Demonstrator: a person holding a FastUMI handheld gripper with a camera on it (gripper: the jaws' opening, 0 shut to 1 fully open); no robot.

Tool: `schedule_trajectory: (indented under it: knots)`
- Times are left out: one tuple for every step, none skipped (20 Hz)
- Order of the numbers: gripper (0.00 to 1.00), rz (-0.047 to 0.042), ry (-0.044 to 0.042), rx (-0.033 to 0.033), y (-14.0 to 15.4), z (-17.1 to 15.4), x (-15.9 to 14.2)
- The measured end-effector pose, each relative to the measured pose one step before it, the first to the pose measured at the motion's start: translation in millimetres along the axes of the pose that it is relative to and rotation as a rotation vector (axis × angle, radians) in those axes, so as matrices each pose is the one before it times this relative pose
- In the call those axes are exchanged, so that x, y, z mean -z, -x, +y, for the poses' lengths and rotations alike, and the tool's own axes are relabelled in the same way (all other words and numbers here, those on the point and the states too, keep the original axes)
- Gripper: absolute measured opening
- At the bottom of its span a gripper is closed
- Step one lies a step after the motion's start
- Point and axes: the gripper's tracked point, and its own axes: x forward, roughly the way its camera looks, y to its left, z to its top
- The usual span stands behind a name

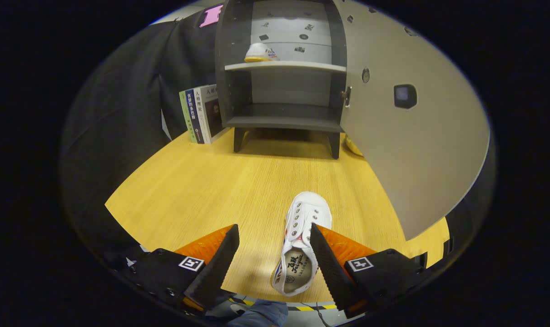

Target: Open the shoe cabinet door, grab the shoes and put them into the shoe cabinet, then close the shoe cabinet door.

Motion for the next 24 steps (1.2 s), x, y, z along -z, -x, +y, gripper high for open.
schedule_trajectory:
  knots:
    - [0.98, 0.02898, -0.00862, 0.00013, -6.26, 0.55, 6.99]
    - [0.98, 0.02942, -0.01061, -0.00394, -5.56, 1.21, 6.24]
    - [0.98, 0.03286, -0.0093, 0.00171, -4.72, -0.15, 5.8]
    - [0.98, 0.03057, -0.00984, -0.00429, -6.2, 0.83, 5.04]
    - [0.97, 0.02232, -0.01109, -0.00076, -7.0, -0.01, 5.36]
    - [0.94, 0.01848, -0.00955, 0.00241, -5.07, -1.53, 3.35]
    - [0.91, 0.01412, -0.01062, 0.00105, -5.82, -0.86, 2.29]
    - [0.89, 0.00634, -0.01355, 0.00326, -3.43, -2.22, -0.96]
    - [0.87, 0.0022, -0.01372, 0.00344, -3.84, -2.3, -2.18]
    - [0.87, 0.00632, -0.00858, 0.00202, -4.44, -1.6, -0.58]
    - [0.87, 0.00848, -0.00632, 0.0024, -4.23, -1.68, 0.39]
    - [0.86, 0.00897, -0.00254, 0.0039, -3.66, -1.09, 0.18]
    - [0.86, -0.00285, 0.00051, 0.0059, -4.08, -2.3, -2.07]
    - [0.83, 0.00421, 0.00159, 0.00562, -3.59, -1.41, -0.05]
    - [0.7, 0.00121, 0.01477, 0.02466, 1.64, -6.84, 0.39]
    - [0.56, 0.00167, 0.01294, 0.02587, 0.43, -8.41, 0.21]
    - [0.43, -0.00368, -0.00358, 0.00011, -1.76, -1.06, -0.77]
    - [0.29, 0.00404, 0.00382, -0.00502, 3.04, -0.25, -1.36]
    - [0.23, -0.00285, -0.0034, -0.01956, -4.26, 2.01, 1.46]
    - [0.16, -0.00964, 0.00083, -0.00953, 4.12, 0.75, -0.73]
    - [0.08, -0.0122, 0.00901, 0.00158, -2.52, 1.27, -0.3]
    - [0.06, -0.01748, 0.01728, -0.00289, -1.53, 0.13, -1.63]
    - [0.02, -0.01862, 0.01707, -0.0058, 1.15, 1.17, -1.32]
    - [0.02, -0.01707, 0.01327, -0.01, 1.42, 0.12, -0.78]
